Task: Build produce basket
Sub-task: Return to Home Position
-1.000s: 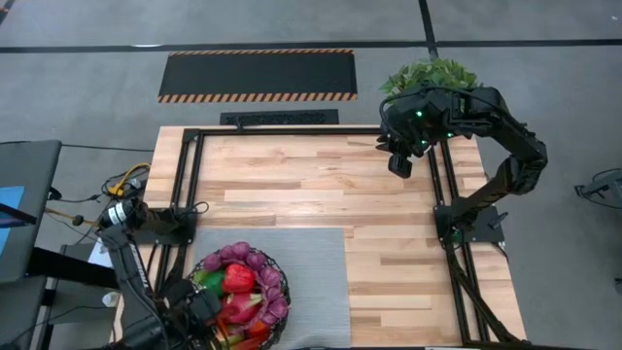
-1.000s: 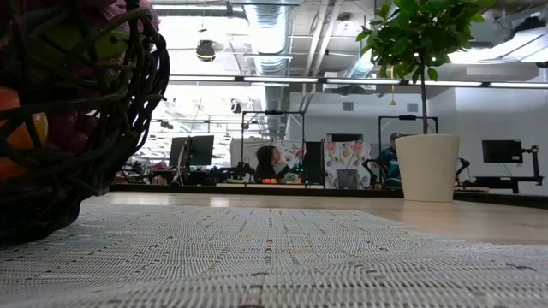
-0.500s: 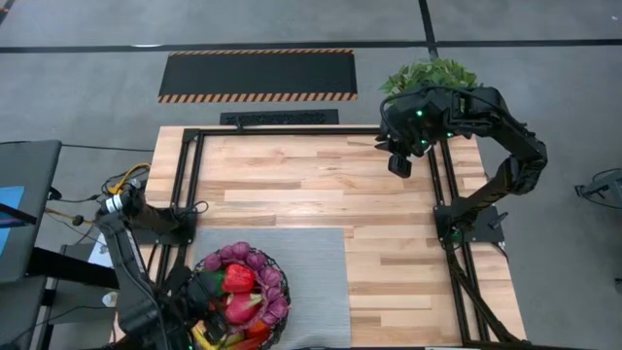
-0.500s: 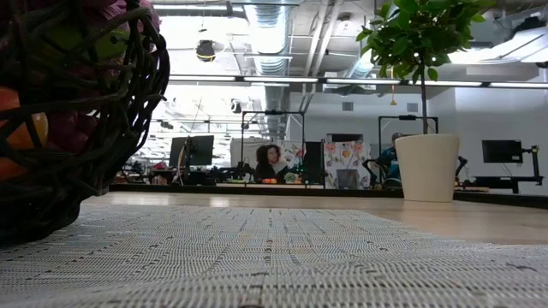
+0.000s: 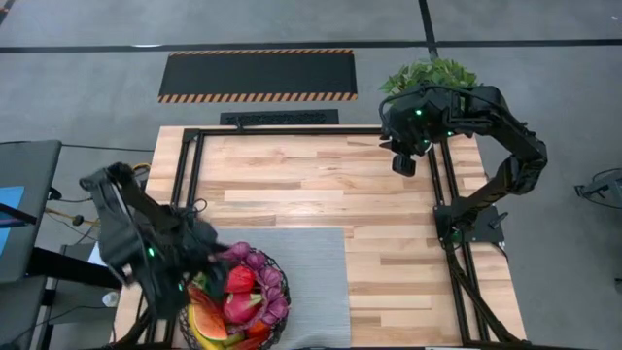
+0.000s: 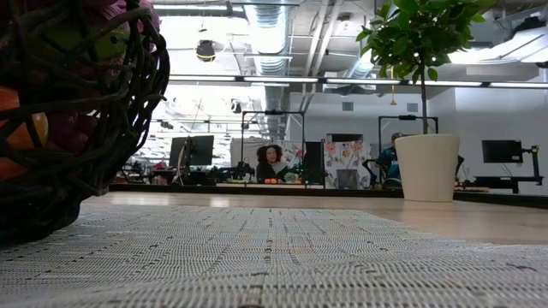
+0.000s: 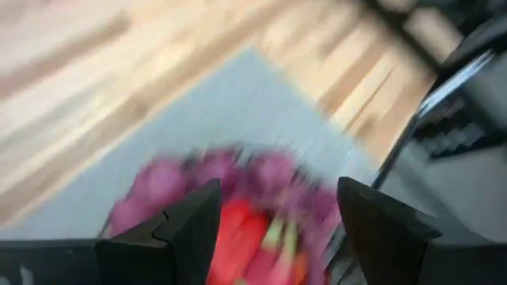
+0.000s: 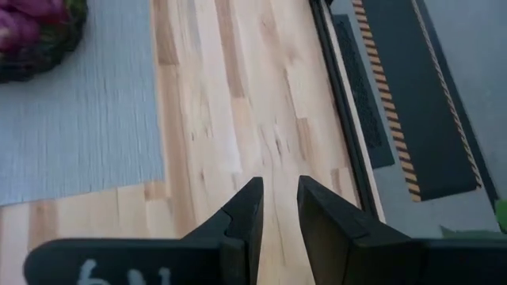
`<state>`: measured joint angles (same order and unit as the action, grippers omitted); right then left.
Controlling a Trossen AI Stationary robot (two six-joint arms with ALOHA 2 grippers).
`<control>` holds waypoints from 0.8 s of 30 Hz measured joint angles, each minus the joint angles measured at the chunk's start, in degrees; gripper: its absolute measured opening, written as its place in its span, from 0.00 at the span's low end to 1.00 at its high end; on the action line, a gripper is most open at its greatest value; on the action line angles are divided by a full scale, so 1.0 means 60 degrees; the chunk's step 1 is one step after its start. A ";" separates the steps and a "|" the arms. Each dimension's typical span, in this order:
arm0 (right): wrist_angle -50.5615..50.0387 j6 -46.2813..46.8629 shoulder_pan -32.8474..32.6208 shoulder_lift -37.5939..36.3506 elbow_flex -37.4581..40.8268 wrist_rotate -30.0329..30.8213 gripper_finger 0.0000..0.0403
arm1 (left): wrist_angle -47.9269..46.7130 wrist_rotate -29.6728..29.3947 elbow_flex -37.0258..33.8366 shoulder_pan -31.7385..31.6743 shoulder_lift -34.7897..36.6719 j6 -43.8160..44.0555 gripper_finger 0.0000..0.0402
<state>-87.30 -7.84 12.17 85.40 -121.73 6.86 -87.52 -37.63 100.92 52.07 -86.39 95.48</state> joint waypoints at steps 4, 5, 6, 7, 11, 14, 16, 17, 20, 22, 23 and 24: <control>0.0324 0.0585 -0.0002 -0.0037 0.0000 0.0013 0.26 | 0.1095 -0.1116 0.0000 -0.0448 0.0874 -0.0737 0.59; 0.0478 0.0566 -0.0002 -0.0093 0.0000 -0.0017 0.26 | 0.1476 -0.1177 0.0002 -0.0529 0.1083 -0.1013 0.59; 0.0647 0.0510 -0.0004 -0.0169 0.0000 -0.0072 0.26 | 0.1809 -0.1183 0.0007 -0.0603 0.1267 -0.1414 0.59; 0.0875 0.0473 -0.0013 -0.0289 0.0000 -0.0114 0.26 | 0.2051 -0.1164 0.0010 -0.0670 0.1425 -0.1956 0.59; 0.1660 0.0390 -0.0024 -0.0866 -0.0004 -0.0218 0.26 | 0.2184 -0.0999 0.0013 -0.0838 0.2012 -0.3928 0.59; 0.1720 -0.0526 -0.0020 -0.1358 -0.0004 -0.0834 0.26 | 0.2102 -0.1169 0.0005 -0.0852 0.2248 -0.4440 0.59; 0.2046 -0.0803 -0.0014 -0.1689 -0.0004 -0.1434 0.26 | 0.2095 -0.1517 -0.0004 -0.0851 0.2494 -0.4976 0.59; 0.2299 -0.0808 0.0021 -0.1842 -0.0004 -0.1692 0.26 | 0.2089 -0.1820 -0.0002 -0.0876 0.2689 -0.5148 0.59; 0.2724 -0.0766 0.0276 -0.2236 0.0019 -0.2327 0.26 | 0.2076 -0.2503 0.0018 -0.0928 0.3167 -0.5856 0.59; 0.3043 -0.0635 0.0438 -0.2534 0.0215 -0.2662 0.26 | 0.2068 -0.2737 0.0018 -0.0925 0.3379 -0.6341 0.59; 0.3184 -0.0532 0.0509 -0.2674 0.0375 -0.2742 0.26 | 0.2061 -0.2816 0.0011 -0.0918 0.3475 -0.6546 0.59; 0.3365 -0.0434 0.0579 -0.2845 0.0602 -0.2880 0.26 | 0.2043 -0.2858 0.0004 -0.0910 0.3570 -0.6752 0.59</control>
<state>-67.11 -10.44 15.65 68.33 -118.12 -10.42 -75.26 -54.78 100.95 46.61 -64.97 54.97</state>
